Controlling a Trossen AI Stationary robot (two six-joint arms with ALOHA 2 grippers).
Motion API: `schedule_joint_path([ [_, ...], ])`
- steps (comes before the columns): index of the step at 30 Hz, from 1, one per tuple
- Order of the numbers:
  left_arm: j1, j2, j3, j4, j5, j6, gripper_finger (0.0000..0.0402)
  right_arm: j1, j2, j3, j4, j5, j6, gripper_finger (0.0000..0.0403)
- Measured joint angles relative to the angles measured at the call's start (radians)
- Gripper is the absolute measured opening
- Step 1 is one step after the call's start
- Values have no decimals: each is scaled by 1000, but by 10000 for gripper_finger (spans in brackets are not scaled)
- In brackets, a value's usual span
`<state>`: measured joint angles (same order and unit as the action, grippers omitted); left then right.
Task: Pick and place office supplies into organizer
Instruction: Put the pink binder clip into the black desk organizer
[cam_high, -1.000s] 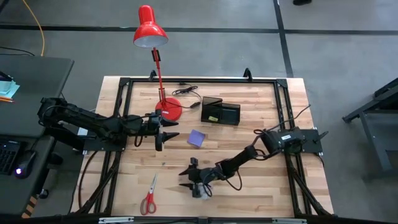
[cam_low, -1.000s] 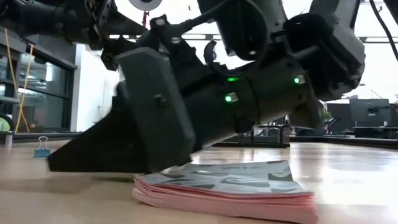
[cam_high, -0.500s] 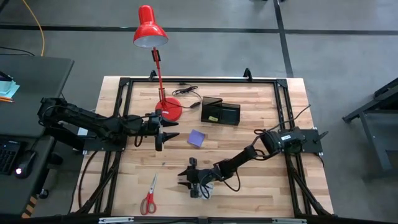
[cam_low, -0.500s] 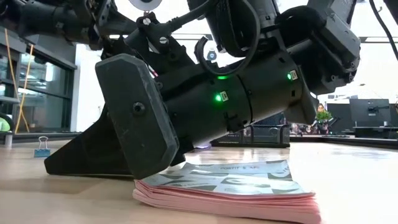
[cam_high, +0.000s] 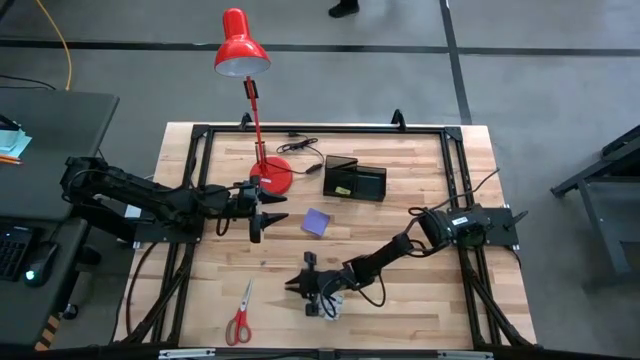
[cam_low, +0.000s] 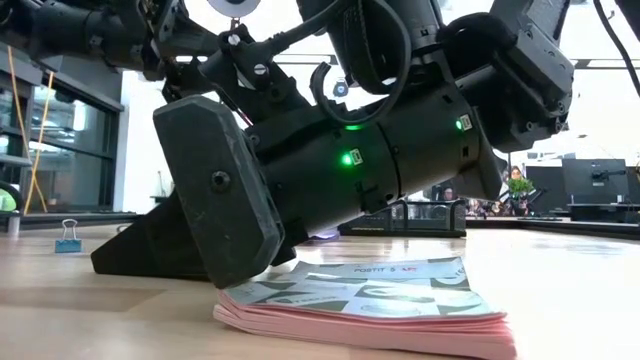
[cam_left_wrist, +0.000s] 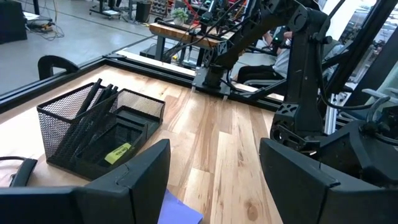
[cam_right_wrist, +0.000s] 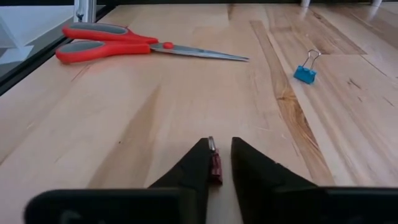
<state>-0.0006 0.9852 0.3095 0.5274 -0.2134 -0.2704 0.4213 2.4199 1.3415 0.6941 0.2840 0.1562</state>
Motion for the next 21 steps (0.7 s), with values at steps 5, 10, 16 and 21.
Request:
schedule_joint_path([
  [5, 0, 0, 0, 0, 0, 0, 233, -4, 0, 0, -2, -12, -7, 10],
  [10, 0, 0, 0, 0, 0, 0, 233, -7, -13, -1, -20, -15, -28, 11],
  [16, 0, 0, 0, -1, 0, 0, 233, -16, -114, -3, -242, 54, -54, 4],
  [21, 0, 0, 0, -3, 0, 0, 233, -22, -215, -3, -391, 152, -78, 6],
])
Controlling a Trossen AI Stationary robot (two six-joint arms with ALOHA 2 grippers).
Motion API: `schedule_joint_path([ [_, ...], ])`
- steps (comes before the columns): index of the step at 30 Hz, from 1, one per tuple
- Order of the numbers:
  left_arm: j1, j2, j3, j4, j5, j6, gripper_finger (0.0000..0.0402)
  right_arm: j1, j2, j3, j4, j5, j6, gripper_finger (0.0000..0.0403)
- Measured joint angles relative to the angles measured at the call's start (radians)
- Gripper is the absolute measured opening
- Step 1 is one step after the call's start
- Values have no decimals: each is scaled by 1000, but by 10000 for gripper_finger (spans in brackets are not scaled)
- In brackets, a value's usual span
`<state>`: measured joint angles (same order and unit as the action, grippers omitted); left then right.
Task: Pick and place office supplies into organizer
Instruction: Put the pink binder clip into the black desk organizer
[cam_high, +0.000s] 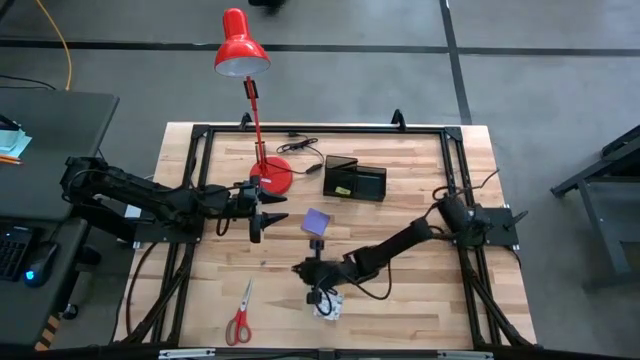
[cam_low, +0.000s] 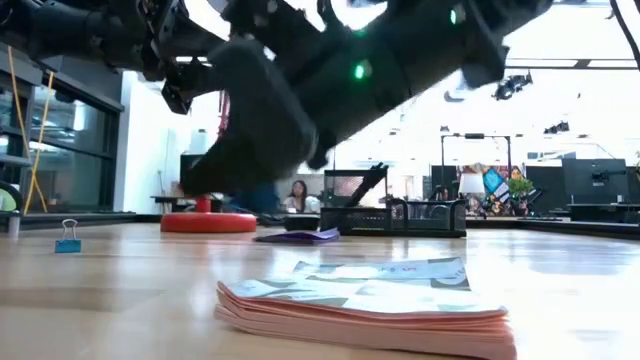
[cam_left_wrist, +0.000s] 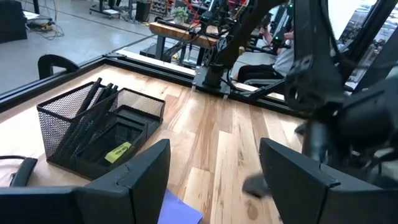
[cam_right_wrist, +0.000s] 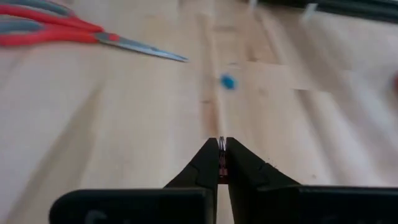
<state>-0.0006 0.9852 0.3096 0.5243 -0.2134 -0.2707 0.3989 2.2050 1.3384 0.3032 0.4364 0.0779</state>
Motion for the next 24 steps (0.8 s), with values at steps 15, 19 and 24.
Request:
schedule_joint_path([
  [15, 0, 1, 0, -1, -6, -23, 233, -126, -448, -367, -213, 240, 103, 3],
  [19, 0, 1, 0, 0, -14, -23, 233, -233, -531, -431, -213, 128, 125, 3],
  [24, 0, 1, 0, 5, -15, -23, 233, -395, -521, -418, -334, -47, 177, 2],
])
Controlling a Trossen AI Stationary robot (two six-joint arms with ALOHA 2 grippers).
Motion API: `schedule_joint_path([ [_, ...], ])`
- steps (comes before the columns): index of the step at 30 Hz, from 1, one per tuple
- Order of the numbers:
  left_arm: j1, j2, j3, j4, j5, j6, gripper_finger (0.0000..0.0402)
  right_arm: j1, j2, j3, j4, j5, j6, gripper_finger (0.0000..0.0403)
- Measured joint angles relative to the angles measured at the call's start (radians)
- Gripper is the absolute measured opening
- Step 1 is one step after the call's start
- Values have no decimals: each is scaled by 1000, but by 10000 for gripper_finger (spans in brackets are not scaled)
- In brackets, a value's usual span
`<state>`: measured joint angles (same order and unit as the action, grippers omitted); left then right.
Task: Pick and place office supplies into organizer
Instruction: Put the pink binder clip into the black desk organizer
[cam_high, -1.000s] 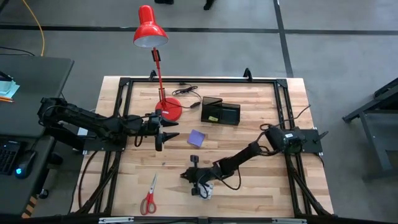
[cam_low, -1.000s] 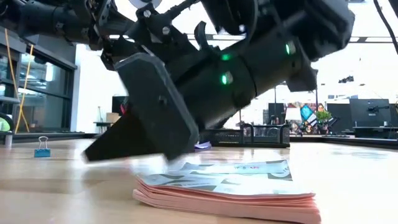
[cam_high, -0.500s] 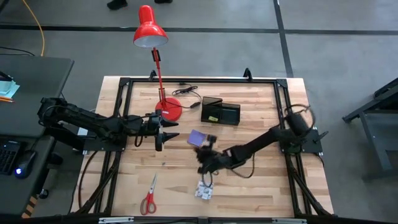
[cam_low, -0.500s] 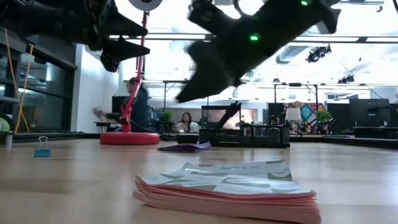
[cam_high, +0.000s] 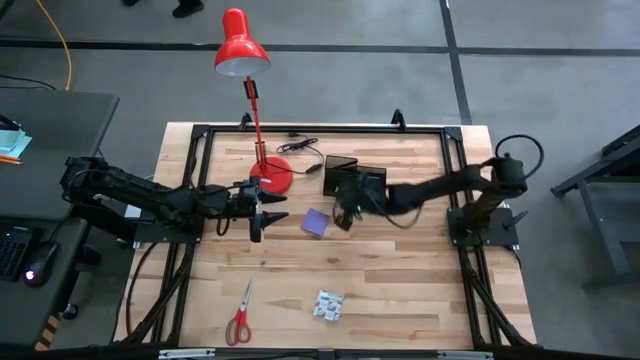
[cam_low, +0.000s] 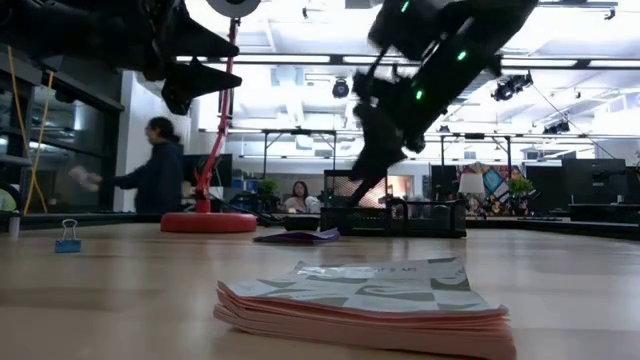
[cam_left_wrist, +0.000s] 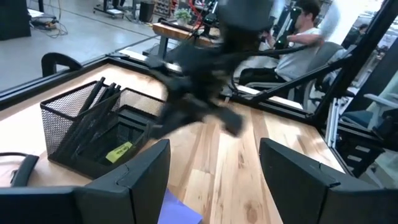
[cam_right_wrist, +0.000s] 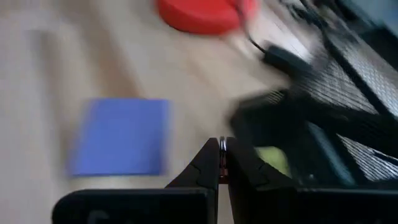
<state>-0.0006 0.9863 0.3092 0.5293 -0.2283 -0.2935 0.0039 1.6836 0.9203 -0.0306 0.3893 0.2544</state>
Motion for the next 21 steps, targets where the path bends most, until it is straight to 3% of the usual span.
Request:
schedule_joint_path([
  [3, 0, 0, 0, -2, 0, 0, 233, -69, -1, 18, -59, 4, -4, 2],
  [9, 0, 0, 0, -6, 0, 0, 233, -153, -3, 59, -76, -132, -9, 2],
  [21, 0, 0, 0, -7, 0, 0, 233, -184, 8, 62, -96, -180, -4, 5],
])
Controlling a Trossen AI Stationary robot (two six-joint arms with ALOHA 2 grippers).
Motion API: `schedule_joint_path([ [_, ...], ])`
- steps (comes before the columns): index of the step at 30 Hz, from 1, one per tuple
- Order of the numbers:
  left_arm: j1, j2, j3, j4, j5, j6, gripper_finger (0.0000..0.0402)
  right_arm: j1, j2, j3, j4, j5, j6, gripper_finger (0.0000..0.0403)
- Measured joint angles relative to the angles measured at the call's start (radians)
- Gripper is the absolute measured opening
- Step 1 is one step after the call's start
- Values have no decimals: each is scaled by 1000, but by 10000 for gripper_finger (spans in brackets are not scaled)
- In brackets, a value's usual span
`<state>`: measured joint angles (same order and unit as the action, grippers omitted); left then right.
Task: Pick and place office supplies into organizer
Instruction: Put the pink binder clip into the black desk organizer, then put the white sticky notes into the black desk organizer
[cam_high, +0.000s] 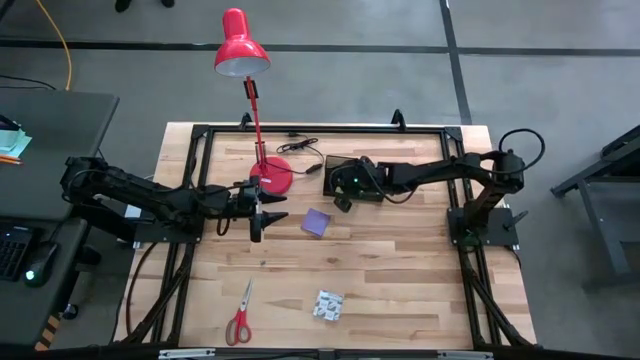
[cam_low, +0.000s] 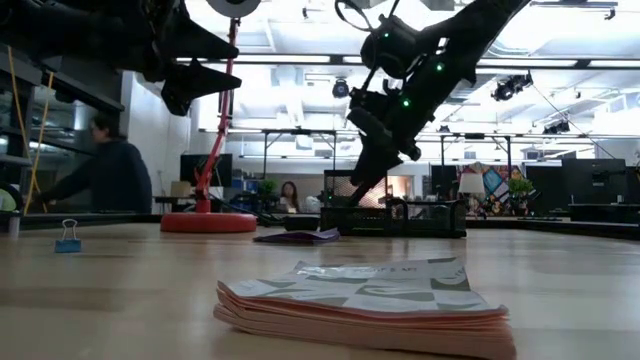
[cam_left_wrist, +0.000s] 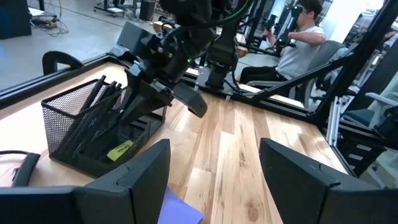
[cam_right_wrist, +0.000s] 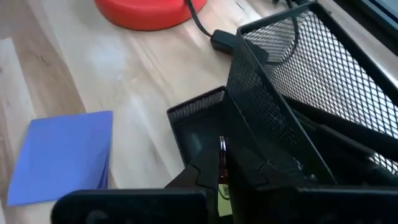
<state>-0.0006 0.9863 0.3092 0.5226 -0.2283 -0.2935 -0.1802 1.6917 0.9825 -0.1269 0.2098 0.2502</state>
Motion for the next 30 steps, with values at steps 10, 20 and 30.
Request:
schedule_joint_path([
  [10, 0, 0, 0, 1, 0, 0, 233, -10, 0, 0, 12, 34, -18, 65],
  [20, 0, 0, 0, 0, 0, 0, 233, 14, 0, 0, 57, 27, -58, 133],
  [30, 0, 0, 0, 0, -1, 8, 233, 207, 59, 1, 372, -35, -82, 138],
])
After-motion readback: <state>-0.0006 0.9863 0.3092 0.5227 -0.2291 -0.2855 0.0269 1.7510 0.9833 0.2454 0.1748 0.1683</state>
